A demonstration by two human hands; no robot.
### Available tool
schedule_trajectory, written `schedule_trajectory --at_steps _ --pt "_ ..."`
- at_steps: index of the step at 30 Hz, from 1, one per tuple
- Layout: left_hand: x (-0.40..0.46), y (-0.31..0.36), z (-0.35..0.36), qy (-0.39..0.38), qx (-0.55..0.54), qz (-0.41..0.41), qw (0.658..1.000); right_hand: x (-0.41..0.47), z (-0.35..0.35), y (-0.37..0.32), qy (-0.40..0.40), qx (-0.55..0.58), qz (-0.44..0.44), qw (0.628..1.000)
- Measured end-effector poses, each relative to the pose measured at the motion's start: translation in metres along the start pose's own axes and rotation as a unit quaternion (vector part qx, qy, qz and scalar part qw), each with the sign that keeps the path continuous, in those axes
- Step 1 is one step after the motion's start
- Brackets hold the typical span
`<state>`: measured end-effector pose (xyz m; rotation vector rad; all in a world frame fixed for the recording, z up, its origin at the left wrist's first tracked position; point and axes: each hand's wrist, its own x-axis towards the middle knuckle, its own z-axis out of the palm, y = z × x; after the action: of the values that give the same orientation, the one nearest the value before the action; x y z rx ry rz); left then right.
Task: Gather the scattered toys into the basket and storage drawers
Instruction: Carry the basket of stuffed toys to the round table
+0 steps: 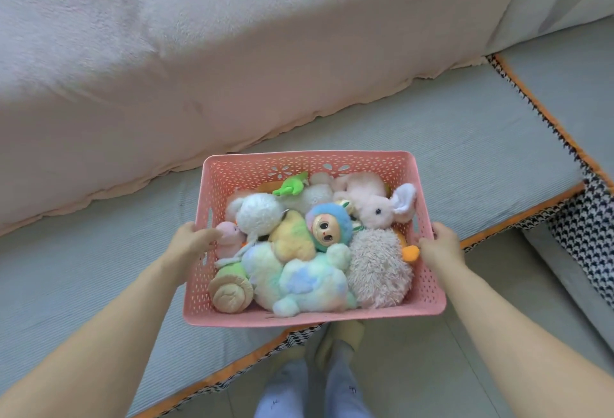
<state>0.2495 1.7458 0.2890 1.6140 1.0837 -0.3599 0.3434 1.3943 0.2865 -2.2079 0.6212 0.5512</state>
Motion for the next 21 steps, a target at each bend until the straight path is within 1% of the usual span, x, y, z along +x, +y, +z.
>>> schedule_trajectory --at_steps 3,5,7,10,12,14,16,17,21 --pt "0.005 -0.008 -0.005 0.018 -0.042 -0.006 0.999 -0.002 -0.006 0.002 -0.008 0.031 0.024 0.999" --pt "0.003 -0.009 -0.005 0.035 -0.080 -0.014 0.996 -0.008 -0.011 0.004 0.003 0.053 0.041 0.998" --pt "-0.001 -0.006 -0.006 0.051 -0.092 -0.015 0.994 -0.018 -0.018 0.005 0.015 0.092 0.056 0.994" --pt "-0.020 0.007 -0.009 0.045 -0.084 0.002 0.995 -0.043 -0.035 0.007 0.014 0.146 0.086 0.985" --pt "-0.035 0.015 -0.010 0.038 -0.062 0.021 0.997 -0.064 -0.050 0.014 -0.007 0.180 0.092 0.979" --pt "-0.042 0.025 -0.010 0.041 -0.049 0.047 0.997 -0.082 -0.063 0.023 -0.011 0.205 0.090 0.975" --pt "-0.051 0.040 -0.008 0.028 -0.026 0.078 0.996 -0.099 -0.077 0.029 0.021 0.224 0.087 0.971" --pt "-0.058 0.052 -0.003 0.012 -0.007 0.098 0.995 -0.110 -0.088 0.033 0.049 0.230 0.089 0.968" --pt "-0.074 0.083 0.014 -0.036 0.033 0.166 0.985 -0.134 -0.116 0.043 0.115 0.223 0.094 0.964"
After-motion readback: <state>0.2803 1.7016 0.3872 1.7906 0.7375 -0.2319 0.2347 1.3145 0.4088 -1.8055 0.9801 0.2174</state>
